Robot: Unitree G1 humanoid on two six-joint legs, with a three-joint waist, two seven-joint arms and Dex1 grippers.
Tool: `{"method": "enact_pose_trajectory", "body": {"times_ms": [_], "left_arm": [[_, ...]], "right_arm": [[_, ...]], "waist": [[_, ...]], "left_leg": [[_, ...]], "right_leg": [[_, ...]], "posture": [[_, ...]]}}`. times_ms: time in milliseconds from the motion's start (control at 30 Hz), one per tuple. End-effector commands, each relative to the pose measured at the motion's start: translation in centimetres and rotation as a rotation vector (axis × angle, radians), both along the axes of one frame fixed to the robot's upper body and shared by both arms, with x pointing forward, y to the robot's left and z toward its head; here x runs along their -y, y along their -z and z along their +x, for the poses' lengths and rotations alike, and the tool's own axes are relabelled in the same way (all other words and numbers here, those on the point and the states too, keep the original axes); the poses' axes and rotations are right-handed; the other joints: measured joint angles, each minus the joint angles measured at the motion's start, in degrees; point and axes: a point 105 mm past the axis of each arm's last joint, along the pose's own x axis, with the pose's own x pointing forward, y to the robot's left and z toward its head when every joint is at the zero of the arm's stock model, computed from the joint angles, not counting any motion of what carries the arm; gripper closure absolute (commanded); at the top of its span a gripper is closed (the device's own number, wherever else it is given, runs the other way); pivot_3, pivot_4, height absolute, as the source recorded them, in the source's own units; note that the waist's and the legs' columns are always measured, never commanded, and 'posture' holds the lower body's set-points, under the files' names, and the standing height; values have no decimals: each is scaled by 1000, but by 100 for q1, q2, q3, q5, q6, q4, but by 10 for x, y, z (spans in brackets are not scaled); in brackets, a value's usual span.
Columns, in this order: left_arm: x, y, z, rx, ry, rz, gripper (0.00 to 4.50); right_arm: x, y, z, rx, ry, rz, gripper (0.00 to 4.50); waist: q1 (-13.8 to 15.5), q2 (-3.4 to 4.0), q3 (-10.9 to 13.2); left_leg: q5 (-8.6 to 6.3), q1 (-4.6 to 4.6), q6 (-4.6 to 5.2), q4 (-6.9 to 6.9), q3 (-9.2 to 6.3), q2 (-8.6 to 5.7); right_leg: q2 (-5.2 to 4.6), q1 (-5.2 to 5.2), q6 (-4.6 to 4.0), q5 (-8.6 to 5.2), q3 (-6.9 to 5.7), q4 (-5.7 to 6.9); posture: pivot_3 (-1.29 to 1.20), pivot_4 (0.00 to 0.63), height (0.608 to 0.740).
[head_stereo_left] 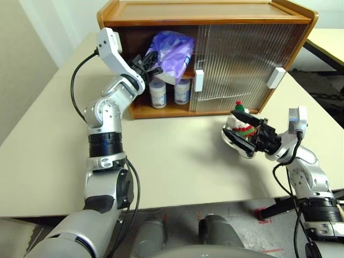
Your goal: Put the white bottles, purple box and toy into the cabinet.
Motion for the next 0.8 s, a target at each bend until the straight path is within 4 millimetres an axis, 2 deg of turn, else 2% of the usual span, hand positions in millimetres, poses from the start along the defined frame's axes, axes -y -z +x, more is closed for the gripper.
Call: {"method": "enact_pose_trajectory", "body": {"times_ms": [33,133,400,567,800], "left_arm": [[-5,-4,7,0,-56,-15,4200],[-5,-6,9,6,-67,-28,3297],[-13,-11,0,55,-77,-41,137],[-20,-9,-17,79,-60,62,25],[-46,-12,-42,158,-31,318,25]], "right_arm": [[3,-4,-3,27,10,-15,0],[2,-4,-3,25,10,-15,0],[2,-1,-4,12,8,-22,0],[4,-1,-4,12,9,-22,0],[10,-1,-2,8,11,-37,0]], "waist": [[-11,0,0],[-55,-1,1],[-95,-1,1],[-102,-1,1],[-116,0,1]], "left_leg": [[0,0,0,0,0,0],[0,0,0,0,0,-1],[0,0,0,0,0,-1],[0,1,0,0,0,0],[1,9,-2,0,3,2]], "right_leg": [[0,1,0,0,0,0],[0,1,3,1,0,0],[1,1,3,1,0,-2],[1,1,3,1,2,0],[3,1,-1,0,3,10]], "posture": [[13,0,740],[14,0,740],[13,0,740],[13,0,740],[36,0,740]]}}
